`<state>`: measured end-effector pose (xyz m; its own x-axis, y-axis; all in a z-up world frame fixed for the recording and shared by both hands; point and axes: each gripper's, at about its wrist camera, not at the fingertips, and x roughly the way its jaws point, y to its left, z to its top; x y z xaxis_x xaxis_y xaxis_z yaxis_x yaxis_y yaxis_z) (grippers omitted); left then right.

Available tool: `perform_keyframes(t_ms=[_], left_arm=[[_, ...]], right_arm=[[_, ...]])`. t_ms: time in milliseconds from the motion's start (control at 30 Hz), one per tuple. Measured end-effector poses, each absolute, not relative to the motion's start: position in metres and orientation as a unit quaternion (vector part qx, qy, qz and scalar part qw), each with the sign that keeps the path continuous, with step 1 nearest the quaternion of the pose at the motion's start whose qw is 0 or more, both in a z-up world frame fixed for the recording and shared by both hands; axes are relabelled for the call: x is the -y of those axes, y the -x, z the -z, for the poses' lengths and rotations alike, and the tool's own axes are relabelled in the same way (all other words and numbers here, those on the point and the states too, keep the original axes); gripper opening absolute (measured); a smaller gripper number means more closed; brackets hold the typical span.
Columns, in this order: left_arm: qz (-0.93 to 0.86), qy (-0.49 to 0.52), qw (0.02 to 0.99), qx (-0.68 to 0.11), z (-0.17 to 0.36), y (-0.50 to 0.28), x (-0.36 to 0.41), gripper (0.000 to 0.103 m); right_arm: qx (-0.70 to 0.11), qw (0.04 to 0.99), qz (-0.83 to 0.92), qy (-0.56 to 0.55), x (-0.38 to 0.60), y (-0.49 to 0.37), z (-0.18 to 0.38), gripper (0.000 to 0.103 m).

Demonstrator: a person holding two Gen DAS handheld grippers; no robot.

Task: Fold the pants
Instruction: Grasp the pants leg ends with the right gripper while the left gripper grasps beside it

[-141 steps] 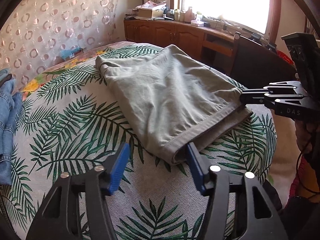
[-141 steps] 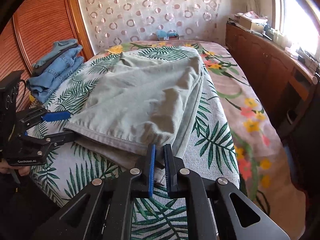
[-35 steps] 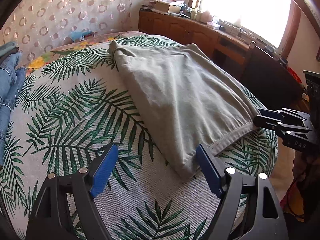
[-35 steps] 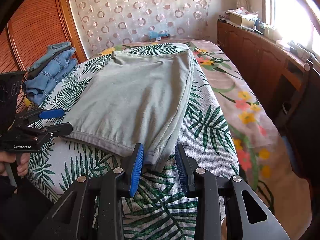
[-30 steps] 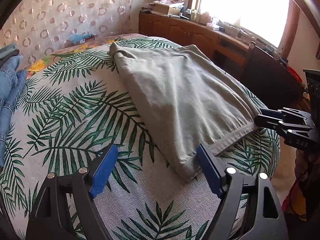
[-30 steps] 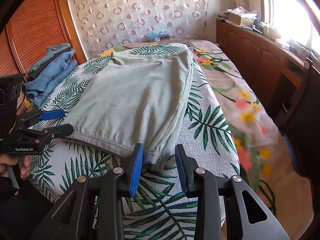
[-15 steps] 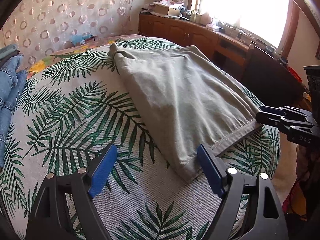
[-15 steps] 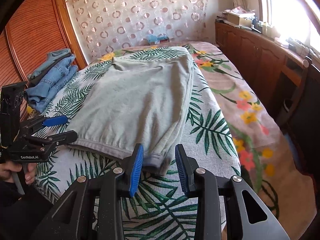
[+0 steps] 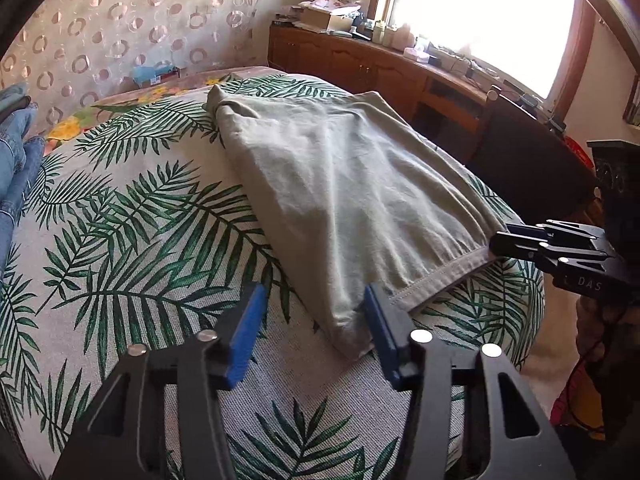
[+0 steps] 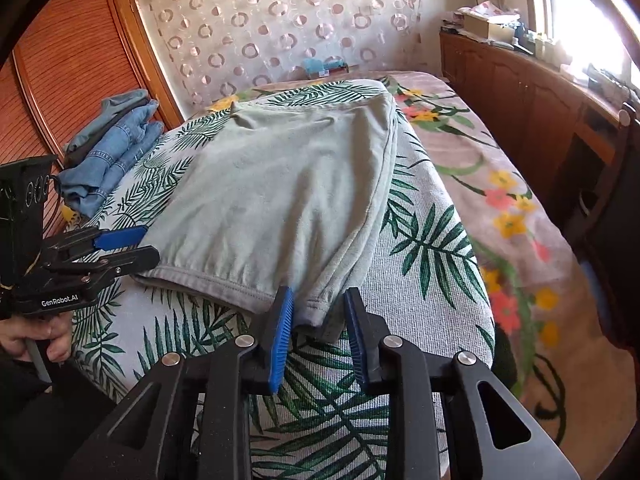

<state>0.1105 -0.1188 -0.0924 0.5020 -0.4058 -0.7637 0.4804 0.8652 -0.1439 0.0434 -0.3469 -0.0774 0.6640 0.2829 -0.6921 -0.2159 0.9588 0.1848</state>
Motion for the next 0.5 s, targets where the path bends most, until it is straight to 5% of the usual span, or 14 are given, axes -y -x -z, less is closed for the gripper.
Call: perform_keyframes(t_ms=[233,500], left_arm=[[0.26,-0.03,0.86,-0.439,0.0913,-0.1072,0.1187,0.041],[0.273,-0.028,0.855,-0.44,0.0917,-0.1,0.1212,0.041]], right_arm=[[-0.385,0.909,-0.15,-0.053,0.3457,-0.0439,0.0793,0.015],[-0.376,0.913,-0.146,-0.052,0.34,-0.0408,0.0819,0.014]])
